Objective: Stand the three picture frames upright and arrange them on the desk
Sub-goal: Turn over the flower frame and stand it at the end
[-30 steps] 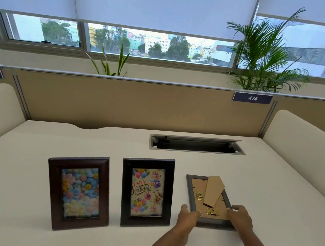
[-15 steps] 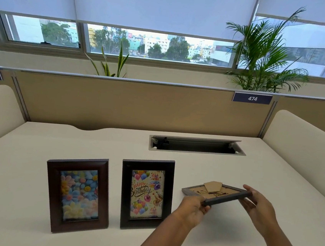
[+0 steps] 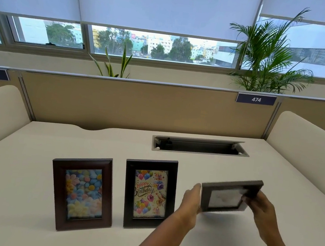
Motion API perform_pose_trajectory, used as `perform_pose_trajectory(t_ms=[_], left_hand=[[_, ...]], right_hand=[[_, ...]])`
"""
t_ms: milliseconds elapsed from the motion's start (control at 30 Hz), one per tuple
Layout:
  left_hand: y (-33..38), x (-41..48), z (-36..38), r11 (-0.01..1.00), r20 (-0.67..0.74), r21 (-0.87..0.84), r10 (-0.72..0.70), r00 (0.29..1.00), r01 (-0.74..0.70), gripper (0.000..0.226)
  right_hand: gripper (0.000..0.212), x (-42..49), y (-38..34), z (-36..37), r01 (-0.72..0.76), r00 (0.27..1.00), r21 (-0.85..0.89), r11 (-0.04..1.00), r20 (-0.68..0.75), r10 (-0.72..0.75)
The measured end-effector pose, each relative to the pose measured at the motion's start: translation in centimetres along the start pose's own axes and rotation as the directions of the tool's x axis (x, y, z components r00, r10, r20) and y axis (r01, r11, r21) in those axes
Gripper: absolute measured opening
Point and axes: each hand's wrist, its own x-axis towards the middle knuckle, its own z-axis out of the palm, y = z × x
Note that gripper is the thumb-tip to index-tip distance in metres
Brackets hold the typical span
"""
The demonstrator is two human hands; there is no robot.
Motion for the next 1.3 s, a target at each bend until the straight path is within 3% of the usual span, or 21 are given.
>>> perform_pose_trajectory(t_ms=[67,167,300,400,567,733,867,1000,1167,1300], left_hand=[[-0.6,0.2,-0.4,0.986,0.018,0.163,0.027,0.999,-0.03,0.061],[-1.3,0.9,-0.6,0.974,0.064,0.222,0.025,0.998,-0.039,0.071],[-2.5,2.0,-0.9,0.983,0.161,0.184,-0.007,0.987,-0.023,0.077],[-2.6,2.8,-1.1,0.993,0.224,0.106,0.025,0.974,-0.049,0.07],[-1.7,3.3,-1.7,0.996,0.243,0.094,-0.008,0.97,-0.015,0.066],[-1.7,3.5,-2.1,0.988,0.221,0.155,-0.023,0.975,-0.011,0.076],[-2.1,3.5,-2.1,0.995,0.259,0.096,0.007,0.966,-0.033,0.076],[-2.1,3.2,-2.0,0.997,0.206,0.008,0.076,0.976,-0.079,0.066],[-2.4,3.6,-2.2,0.991,0.113,-0.069,0.126,0.986,-0.119,0.063],[-2.6,3.6,-1.9,0.985,0.089,-0.086,0.156,0.984,-0.149,0.069]], right_hand=[[0.028,0.1,-0.5,0.1,-0.005,1.0,0.051,0.999,0.0,0.005],[0.028,0.3,-1.7,0.5,-0.036,0.999,0.141,0.989,0.035,0.031],[0.033,0.2,-2.9,1.3,-0.088,0.992,0.187,0.978,0.102,0.07],[0.025,0.0,-3.0,2.2,-0.096,0.986,0.159,0.983,0.149,0.072],[0.02,-0.7,-2.5,3.2,-0.104,0.982,0.139,0.985,0.169,0.08],[0.03,-0.8,-2.1,3.4,-0.117,0.99,0.143,0.983,0.099,0.103],[0.033,-1.0,-2.3,3.6,-0.116,0.991,0.161,0.98,0.077,0.105],[0.058,-1.3,-2.3,3.8,-0.136,0.987,0.174,0.975,0.113,0.118],[0.036,-1.2,-1.3,4.1,-0.158,0.982,0.146,0.977,0.131,0.139],[0.035,-0.9,-0.5,4.4,-0.138,0.986,0.097,0.986,0.106,0.128]])
